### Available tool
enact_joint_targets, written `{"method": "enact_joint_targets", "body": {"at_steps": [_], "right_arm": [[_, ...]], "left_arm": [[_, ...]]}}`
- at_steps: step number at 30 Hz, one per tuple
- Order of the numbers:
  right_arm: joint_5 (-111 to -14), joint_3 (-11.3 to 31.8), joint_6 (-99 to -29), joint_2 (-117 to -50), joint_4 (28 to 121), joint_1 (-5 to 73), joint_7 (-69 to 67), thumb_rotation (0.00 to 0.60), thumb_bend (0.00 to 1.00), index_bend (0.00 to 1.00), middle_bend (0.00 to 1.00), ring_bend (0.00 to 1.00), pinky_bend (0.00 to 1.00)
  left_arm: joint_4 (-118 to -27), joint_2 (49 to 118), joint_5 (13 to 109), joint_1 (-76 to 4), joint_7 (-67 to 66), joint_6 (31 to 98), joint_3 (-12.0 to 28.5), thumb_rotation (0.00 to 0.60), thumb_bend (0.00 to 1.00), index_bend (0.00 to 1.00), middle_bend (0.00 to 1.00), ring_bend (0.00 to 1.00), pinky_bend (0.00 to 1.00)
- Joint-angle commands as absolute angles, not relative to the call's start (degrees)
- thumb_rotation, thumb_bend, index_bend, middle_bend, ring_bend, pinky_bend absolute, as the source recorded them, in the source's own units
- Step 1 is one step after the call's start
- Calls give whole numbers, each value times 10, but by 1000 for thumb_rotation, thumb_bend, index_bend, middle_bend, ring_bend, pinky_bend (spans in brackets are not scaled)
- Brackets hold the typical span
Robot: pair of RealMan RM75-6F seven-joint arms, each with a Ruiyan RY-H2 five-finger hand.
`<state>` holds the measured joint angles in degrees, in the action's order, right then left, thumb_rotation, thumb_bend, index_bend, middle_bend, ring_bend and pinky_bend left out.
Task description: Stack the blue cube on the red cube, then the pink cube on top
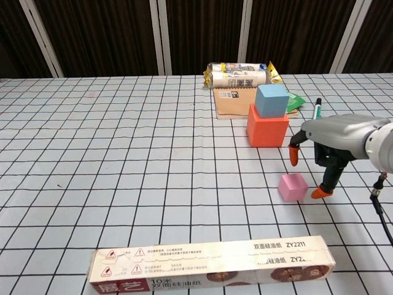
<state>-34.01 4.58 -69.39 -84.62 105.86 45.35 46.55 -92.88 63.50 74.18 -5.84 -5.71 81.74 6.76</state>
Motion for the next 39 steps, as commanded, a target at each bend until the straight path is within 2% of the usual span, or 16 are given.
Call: {"method": "enact_joint_targets", "body": {"at_steps": [1, 6, 17, 25, 39], "right_arm": [[-340, 46, -690, -846, 1057, 453, 464, 600, 150, 424, 1000, 1000, 1000], [-350, 47, -683, -854, 1047, 451, 450, 600, 150, 455, 1000, 1000, 1000], [-348, 51, -661, -864, 1018, 453, 437, 600, 154, 460, 1000, 1000, 1000], [-342, 55, -647, -868, 1001, 455, 429, 600, 268, 505, 1000, 1000, 1000], [-345, 57, -630, -874, 983, 455, 414, 600, 366, 534, 1000, 1000, 1000]], "left_arm": [[-929, 636, 741, -59, -60, 817, 68, 600, 164, 34, 0, 0, 0], [-931, 638, 742, -59, -65, 819, 67, 600, 164, 34, 0, 0, 0], [-932, 641, 737, -60, -76, 820, 68, 600, 165, 34, 0, 0, 0], [-933, 644, 732, -61, -84, 821, 69, 600, 165, 34, 0, 0, 0], [-934, 646, 727, -62, -92, 820, 70, 600, 165, 34, 0, 0, 0]]}}
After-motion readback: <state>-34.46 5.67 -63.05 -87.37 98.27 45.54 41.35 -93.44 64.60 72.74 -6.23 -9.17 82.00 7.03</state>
